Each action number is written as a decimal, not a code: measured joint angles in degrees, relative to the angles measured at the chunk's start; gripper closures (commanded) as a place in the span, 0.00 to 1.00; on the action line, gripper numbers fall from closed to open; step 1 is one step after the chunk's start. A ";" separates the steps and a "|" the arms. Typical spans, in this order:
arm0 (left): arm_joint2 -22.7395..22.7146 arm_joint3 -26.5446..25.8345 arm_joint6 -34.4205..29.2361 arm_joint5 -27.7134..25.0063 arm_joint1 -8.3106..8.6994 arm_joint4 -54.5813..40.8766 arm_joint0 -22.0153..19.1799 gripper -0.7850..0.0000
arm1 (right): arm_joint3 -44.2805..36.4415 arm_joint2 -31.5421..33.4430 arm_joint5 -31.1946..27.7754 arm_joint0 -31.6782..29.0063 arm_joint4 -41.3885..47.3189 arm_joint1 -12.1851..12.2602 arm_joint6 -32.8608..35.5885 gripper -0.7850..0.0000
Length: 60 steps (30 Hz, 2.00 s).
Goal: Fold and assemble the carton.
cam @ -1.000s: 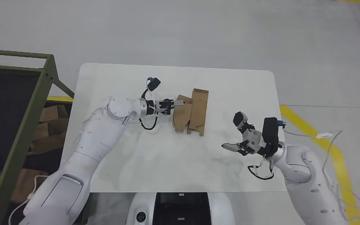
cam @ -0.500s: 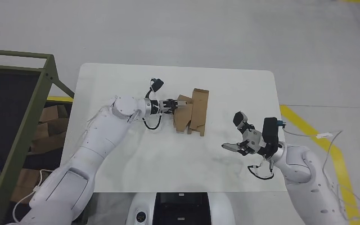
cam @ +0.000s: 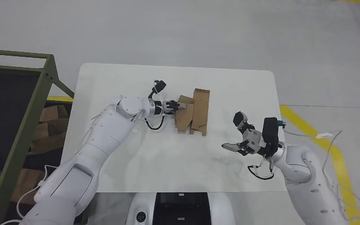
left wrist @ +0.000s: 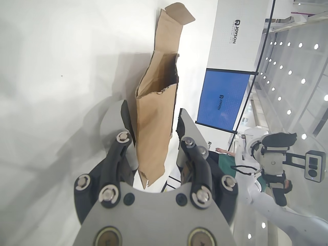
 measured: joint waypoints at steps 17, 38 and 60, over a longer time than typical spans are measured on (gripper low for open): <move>-1.61 -2.16 -3.61 -11.72 0.31 -0.92 1.95 1.00 | -0.34 -1.18 1.07 0.43 -0.71 0.01 1.13 0.00; -15.36 -19.03 -9.02 -38.33 7.04 -10.79 16.62 1.00 | 6.44 -7.12 -0.67 6.25 16.82 0.81 9.72 0.00; -12.18 -23.11 -1.06 -46.30 10.28 -10.95 18.45 1.00 | 15.84 -19.20 -0.98 16.88 24.88 0.50 15.17 0.21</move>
